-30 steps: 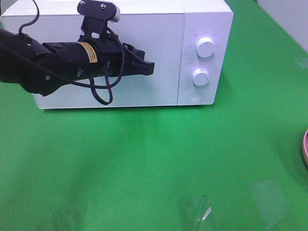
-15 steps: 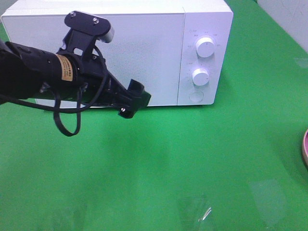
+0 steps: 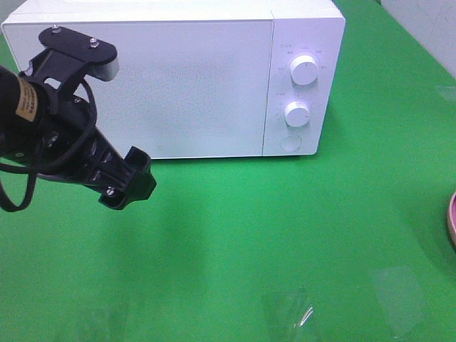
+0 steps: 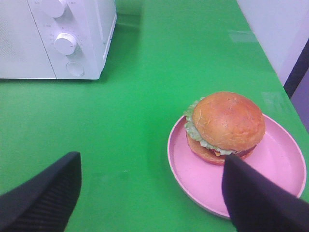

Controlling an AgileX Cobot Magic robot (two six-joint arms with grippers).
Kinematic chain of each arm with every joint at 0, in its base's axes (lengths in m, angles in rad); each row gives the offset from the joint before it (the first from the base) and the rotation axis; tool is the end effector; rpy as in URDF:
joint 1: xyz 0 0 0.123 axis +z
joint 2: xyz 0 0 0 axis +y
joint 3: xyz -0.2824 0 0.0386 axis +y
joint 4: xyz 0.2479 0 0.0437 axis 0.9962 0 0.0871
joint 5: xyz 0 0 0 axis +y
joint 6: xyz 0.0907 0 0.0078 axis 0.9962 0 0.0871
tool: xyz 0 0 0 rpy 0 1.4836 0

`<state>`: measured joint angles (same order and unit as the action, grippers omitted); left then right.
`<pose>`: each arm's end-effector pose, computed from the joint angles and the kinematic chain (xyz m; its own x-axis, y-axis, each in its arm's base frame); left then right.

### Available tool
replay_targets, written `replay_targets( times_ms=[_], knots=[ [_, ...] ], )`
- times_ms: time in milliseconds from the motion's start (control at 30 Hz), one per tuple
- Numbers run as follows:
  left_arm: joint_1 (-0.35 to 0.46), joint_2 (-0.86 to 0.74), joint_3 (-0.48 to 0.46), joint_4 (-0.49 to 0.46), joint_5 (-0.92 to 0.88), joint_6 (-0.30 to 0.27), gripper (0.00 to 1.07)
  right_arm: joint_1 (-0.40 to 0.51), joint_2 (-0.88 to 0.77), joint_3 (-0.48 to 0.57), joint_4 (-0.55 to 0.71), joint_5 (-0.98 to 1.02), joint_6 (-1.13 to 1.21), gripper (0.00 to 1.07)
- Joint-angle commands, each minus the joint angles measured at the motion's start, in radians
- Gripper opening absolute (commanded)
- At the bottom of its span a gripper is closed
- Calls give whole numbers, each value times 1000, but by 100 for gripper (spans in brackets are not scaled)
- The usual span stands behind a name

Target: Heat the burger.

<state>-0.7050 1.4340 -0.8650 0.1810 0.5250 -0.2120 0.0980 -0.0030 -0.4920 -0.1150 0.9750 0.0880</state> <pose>0.2194 -0.1758 0.2349 -0.6732 0.5010 -0.5439 0.5721 0.8189 0.0461 -0.0005 -0.0087 0.2824 -0.3782 -0.0139 -0.9256 -0.0012 0.9999 -0.0145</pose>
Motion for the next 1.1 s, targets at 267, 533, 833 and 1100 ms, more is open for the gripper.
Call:
replay_targets(
  times_ms=[267, 533, 833, 1100],
  knots=[
    [266, -58, 2, -92, 237, -12, 101, -4, -28, 1, -4, -11, -8, 76],
    [517, -145, 2, -115, 400, 0, 101, -4, -28, 1, -4, -11, -8, 76],
    [604, -287, 2, -104, 644, 0, 101, -4, -28, 1, -4, -11, -8, 76],
    [604, -479, 43, -104, 696, 14, 101, -4, -28, 1, -4, -11, -8, 76]
  ],
)
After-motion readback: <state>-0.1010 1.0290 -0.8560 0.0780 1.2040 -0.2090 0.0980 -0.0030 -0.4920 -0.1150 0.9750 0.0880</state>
